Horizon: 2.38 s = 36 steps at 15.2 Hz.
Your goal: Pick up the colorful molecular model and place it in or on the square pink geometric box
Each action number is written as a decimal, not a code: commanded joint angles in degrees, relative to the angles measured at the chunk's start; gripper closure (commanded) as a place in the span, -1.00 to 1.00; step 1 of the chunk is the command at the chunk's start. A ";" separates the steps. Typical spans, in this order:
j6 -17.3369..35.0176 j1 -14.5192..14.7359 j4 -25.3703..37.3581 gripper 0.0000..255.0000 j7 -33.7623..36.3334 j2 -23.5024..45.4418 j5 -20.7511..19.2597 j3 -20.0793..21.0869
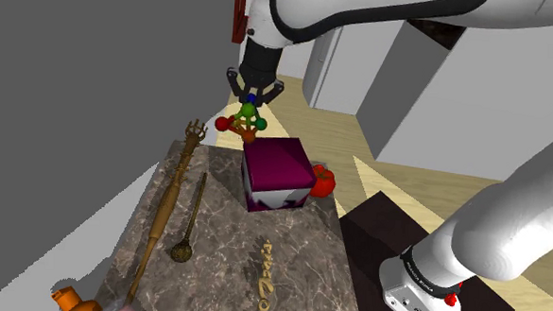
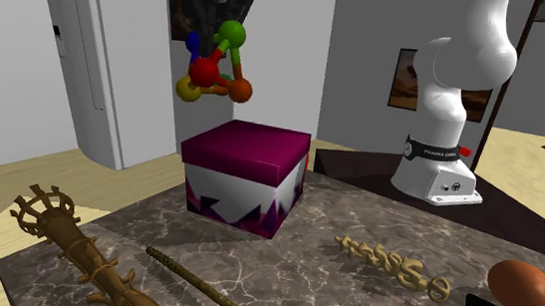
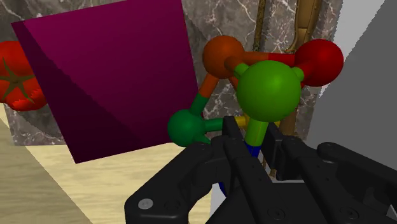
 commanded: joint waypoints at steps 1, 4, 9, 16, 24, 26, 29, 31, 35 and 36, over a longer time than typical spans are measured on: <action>-0.08 -0.93 -4.20 1.00 -2.67 -4.50 2.03 -0.93; -0.76 -1.95 -9.60 1.00 -6.79 -10.61 4.35 -3.02; -1.74 -2.87 -16.66 1.00 -12.19 -18.35 6.31 -6.46; 3.79 -2.72 -21.00 1.00 -12.43 -17.14 6.49 -6.00; 10.27 -2.64 -25.29 1.00 -12.58 -14.92 6.55 -5.41; 11.92 -2.63 -26.25 1.00 -12.59 -14.21 6.52 -5.25; 12.76 -2.62 -26.72 1.00 -12.59 -13.84 6.51 -5.17; 12.76 -2.62 -26.72 1.00 -12.59 -13.84 6.51 -5.17; 12.76 -2.63 -26.71 -1.00 -12.59 -13.83 6.50 -5.17; 12.76 -2.63 -26.71 -1.00 -12.59 -13.83 6.50 -5.17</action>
